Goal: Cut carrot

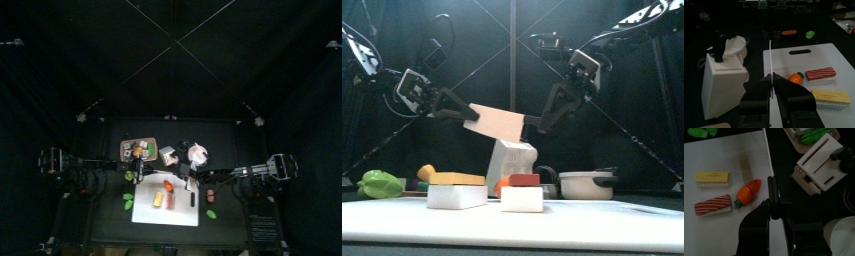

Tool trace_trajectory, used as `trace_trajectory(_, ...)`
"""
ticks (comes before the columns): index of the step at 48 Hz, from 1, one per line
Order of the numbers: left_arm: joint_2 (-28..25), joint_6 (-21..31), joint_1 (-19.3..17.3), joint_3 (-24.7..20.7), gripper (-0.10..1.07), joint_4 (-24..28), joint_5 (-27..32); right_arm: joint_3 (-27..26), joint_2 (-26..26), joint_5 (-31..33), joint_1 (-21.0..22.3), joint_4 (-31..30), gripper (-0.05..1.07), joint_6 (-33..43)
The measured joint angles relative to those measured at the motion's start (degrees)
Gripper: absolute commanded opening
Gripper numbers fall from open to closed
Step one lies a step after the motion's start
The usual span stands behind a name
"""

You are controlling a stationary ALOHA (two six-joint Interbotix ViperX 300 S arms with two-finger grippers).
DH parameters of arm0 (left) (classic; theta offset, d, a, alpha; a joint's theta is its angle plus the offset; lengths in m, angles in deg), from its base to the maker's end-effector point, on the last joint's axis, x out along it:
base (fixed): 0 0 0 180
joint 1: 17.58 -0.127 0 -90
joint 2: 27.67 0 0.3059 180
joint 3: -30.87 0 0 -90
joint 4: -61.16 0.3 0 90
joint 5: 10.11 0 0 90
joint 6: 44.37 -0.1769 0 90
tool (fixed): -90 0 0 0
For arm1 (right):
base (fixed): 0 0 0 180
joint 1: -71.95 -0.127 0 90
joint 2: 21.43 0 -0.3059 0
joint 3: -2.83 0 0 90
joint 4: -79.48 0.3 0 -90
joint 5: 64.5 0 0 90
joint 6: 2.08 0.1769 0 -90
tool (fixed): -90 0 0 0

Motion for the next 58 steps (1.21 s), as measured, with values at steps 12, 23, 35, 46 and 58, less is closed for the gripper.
trace_trajectory(12,0.00,-0.09,0.09,0.00,0.49,-0.09,-0.09,0.26,-0.26,-0.26,0.18,3.08,0.36,0.00)
trace_trajectory(23,0.00,-0.09,0.26,0.00,0.49,0.00,-0.18,0.44,-0.62,-0.26,0.26,4.92,0.36,-0.09)
trace_trajectory(35,0.00,0.00,0.35,-0.09,0.49,0.00,-0.18,0.62,-0.62,0.26,0.26,6.86,0.35,-0.09)
trace_trajectory(46,0.00,0.00,0.35,-0.35,0.49,0.09,-0.18,0.18,-0.70,2.55,0.26,9.93,0.35,-0.09)
trace_trajectory(58,0.00,0.00,0.26,-0.44,0.49,0.44,-0.18,-1.93,-0.70,6.15,0.26,14.68,0.35,-0.26)
